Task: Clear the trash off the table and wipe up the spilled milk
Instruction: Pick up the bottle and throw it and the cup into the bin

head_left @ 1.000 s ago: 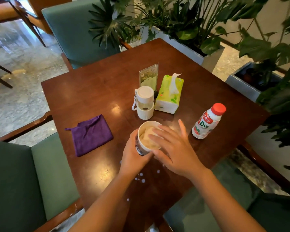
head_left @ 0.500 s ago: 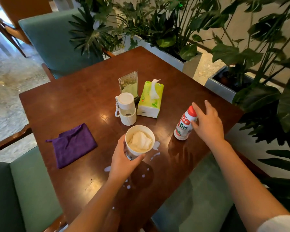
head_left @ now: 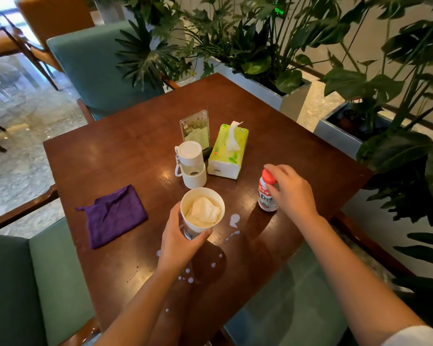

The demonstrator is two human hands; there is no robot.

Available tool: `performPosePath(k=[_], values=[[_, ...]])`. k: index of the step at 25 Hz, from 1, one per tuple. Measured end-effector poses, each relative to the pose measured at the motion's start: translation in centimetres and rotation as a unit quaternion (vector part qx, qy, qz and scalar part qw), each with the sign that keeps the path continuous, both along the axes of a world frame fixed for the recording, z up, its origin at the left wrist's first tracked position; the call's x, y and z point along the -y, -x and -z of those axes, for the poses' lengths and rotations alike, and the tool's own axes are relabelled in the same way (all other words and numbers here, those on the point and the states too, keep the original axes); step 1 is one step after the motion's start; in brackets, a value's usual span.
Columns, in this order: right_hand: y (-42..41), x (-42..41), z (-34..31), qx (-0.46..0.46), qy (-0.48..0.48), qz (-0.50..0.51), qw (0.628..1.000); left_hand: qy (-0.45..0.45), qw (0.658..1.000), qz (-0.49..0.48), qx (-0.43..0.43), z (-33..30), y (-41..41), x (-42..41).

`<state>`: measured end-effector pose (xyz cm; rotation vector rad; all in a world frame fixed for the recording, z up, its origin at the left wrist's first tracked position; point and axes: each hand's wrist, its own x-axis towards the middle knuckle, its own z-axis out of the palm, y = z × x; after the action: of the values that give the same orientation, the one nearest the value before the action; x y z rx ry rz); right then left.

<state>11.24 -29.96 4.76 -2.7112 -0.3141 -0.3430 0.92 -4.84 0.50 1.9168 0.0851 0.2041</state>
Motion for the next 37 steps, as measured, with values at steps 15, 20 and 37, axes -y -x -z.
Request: performPosePath(k=[15, 20, 37], values=[[10.5, -17.6, -4.5, 0.017, -0.164, -0.275, 0.947, 0.019, 0.969, -0.242, 0.05, -3.0, 12.6, -9.8], [20.2, -23.8, -4.9, 0.004, -0.191, -0.351, 0.917, 0.009, 0.95, -0.31, 0.044, -2.2, 23.3, -14.8], [42.8, -34.3, 27.9, -0.224, -0.137, -0.266, 0.927, 0.078, 0.907, -0.378, -0.168, 29.8, 45.1, -23.3]])
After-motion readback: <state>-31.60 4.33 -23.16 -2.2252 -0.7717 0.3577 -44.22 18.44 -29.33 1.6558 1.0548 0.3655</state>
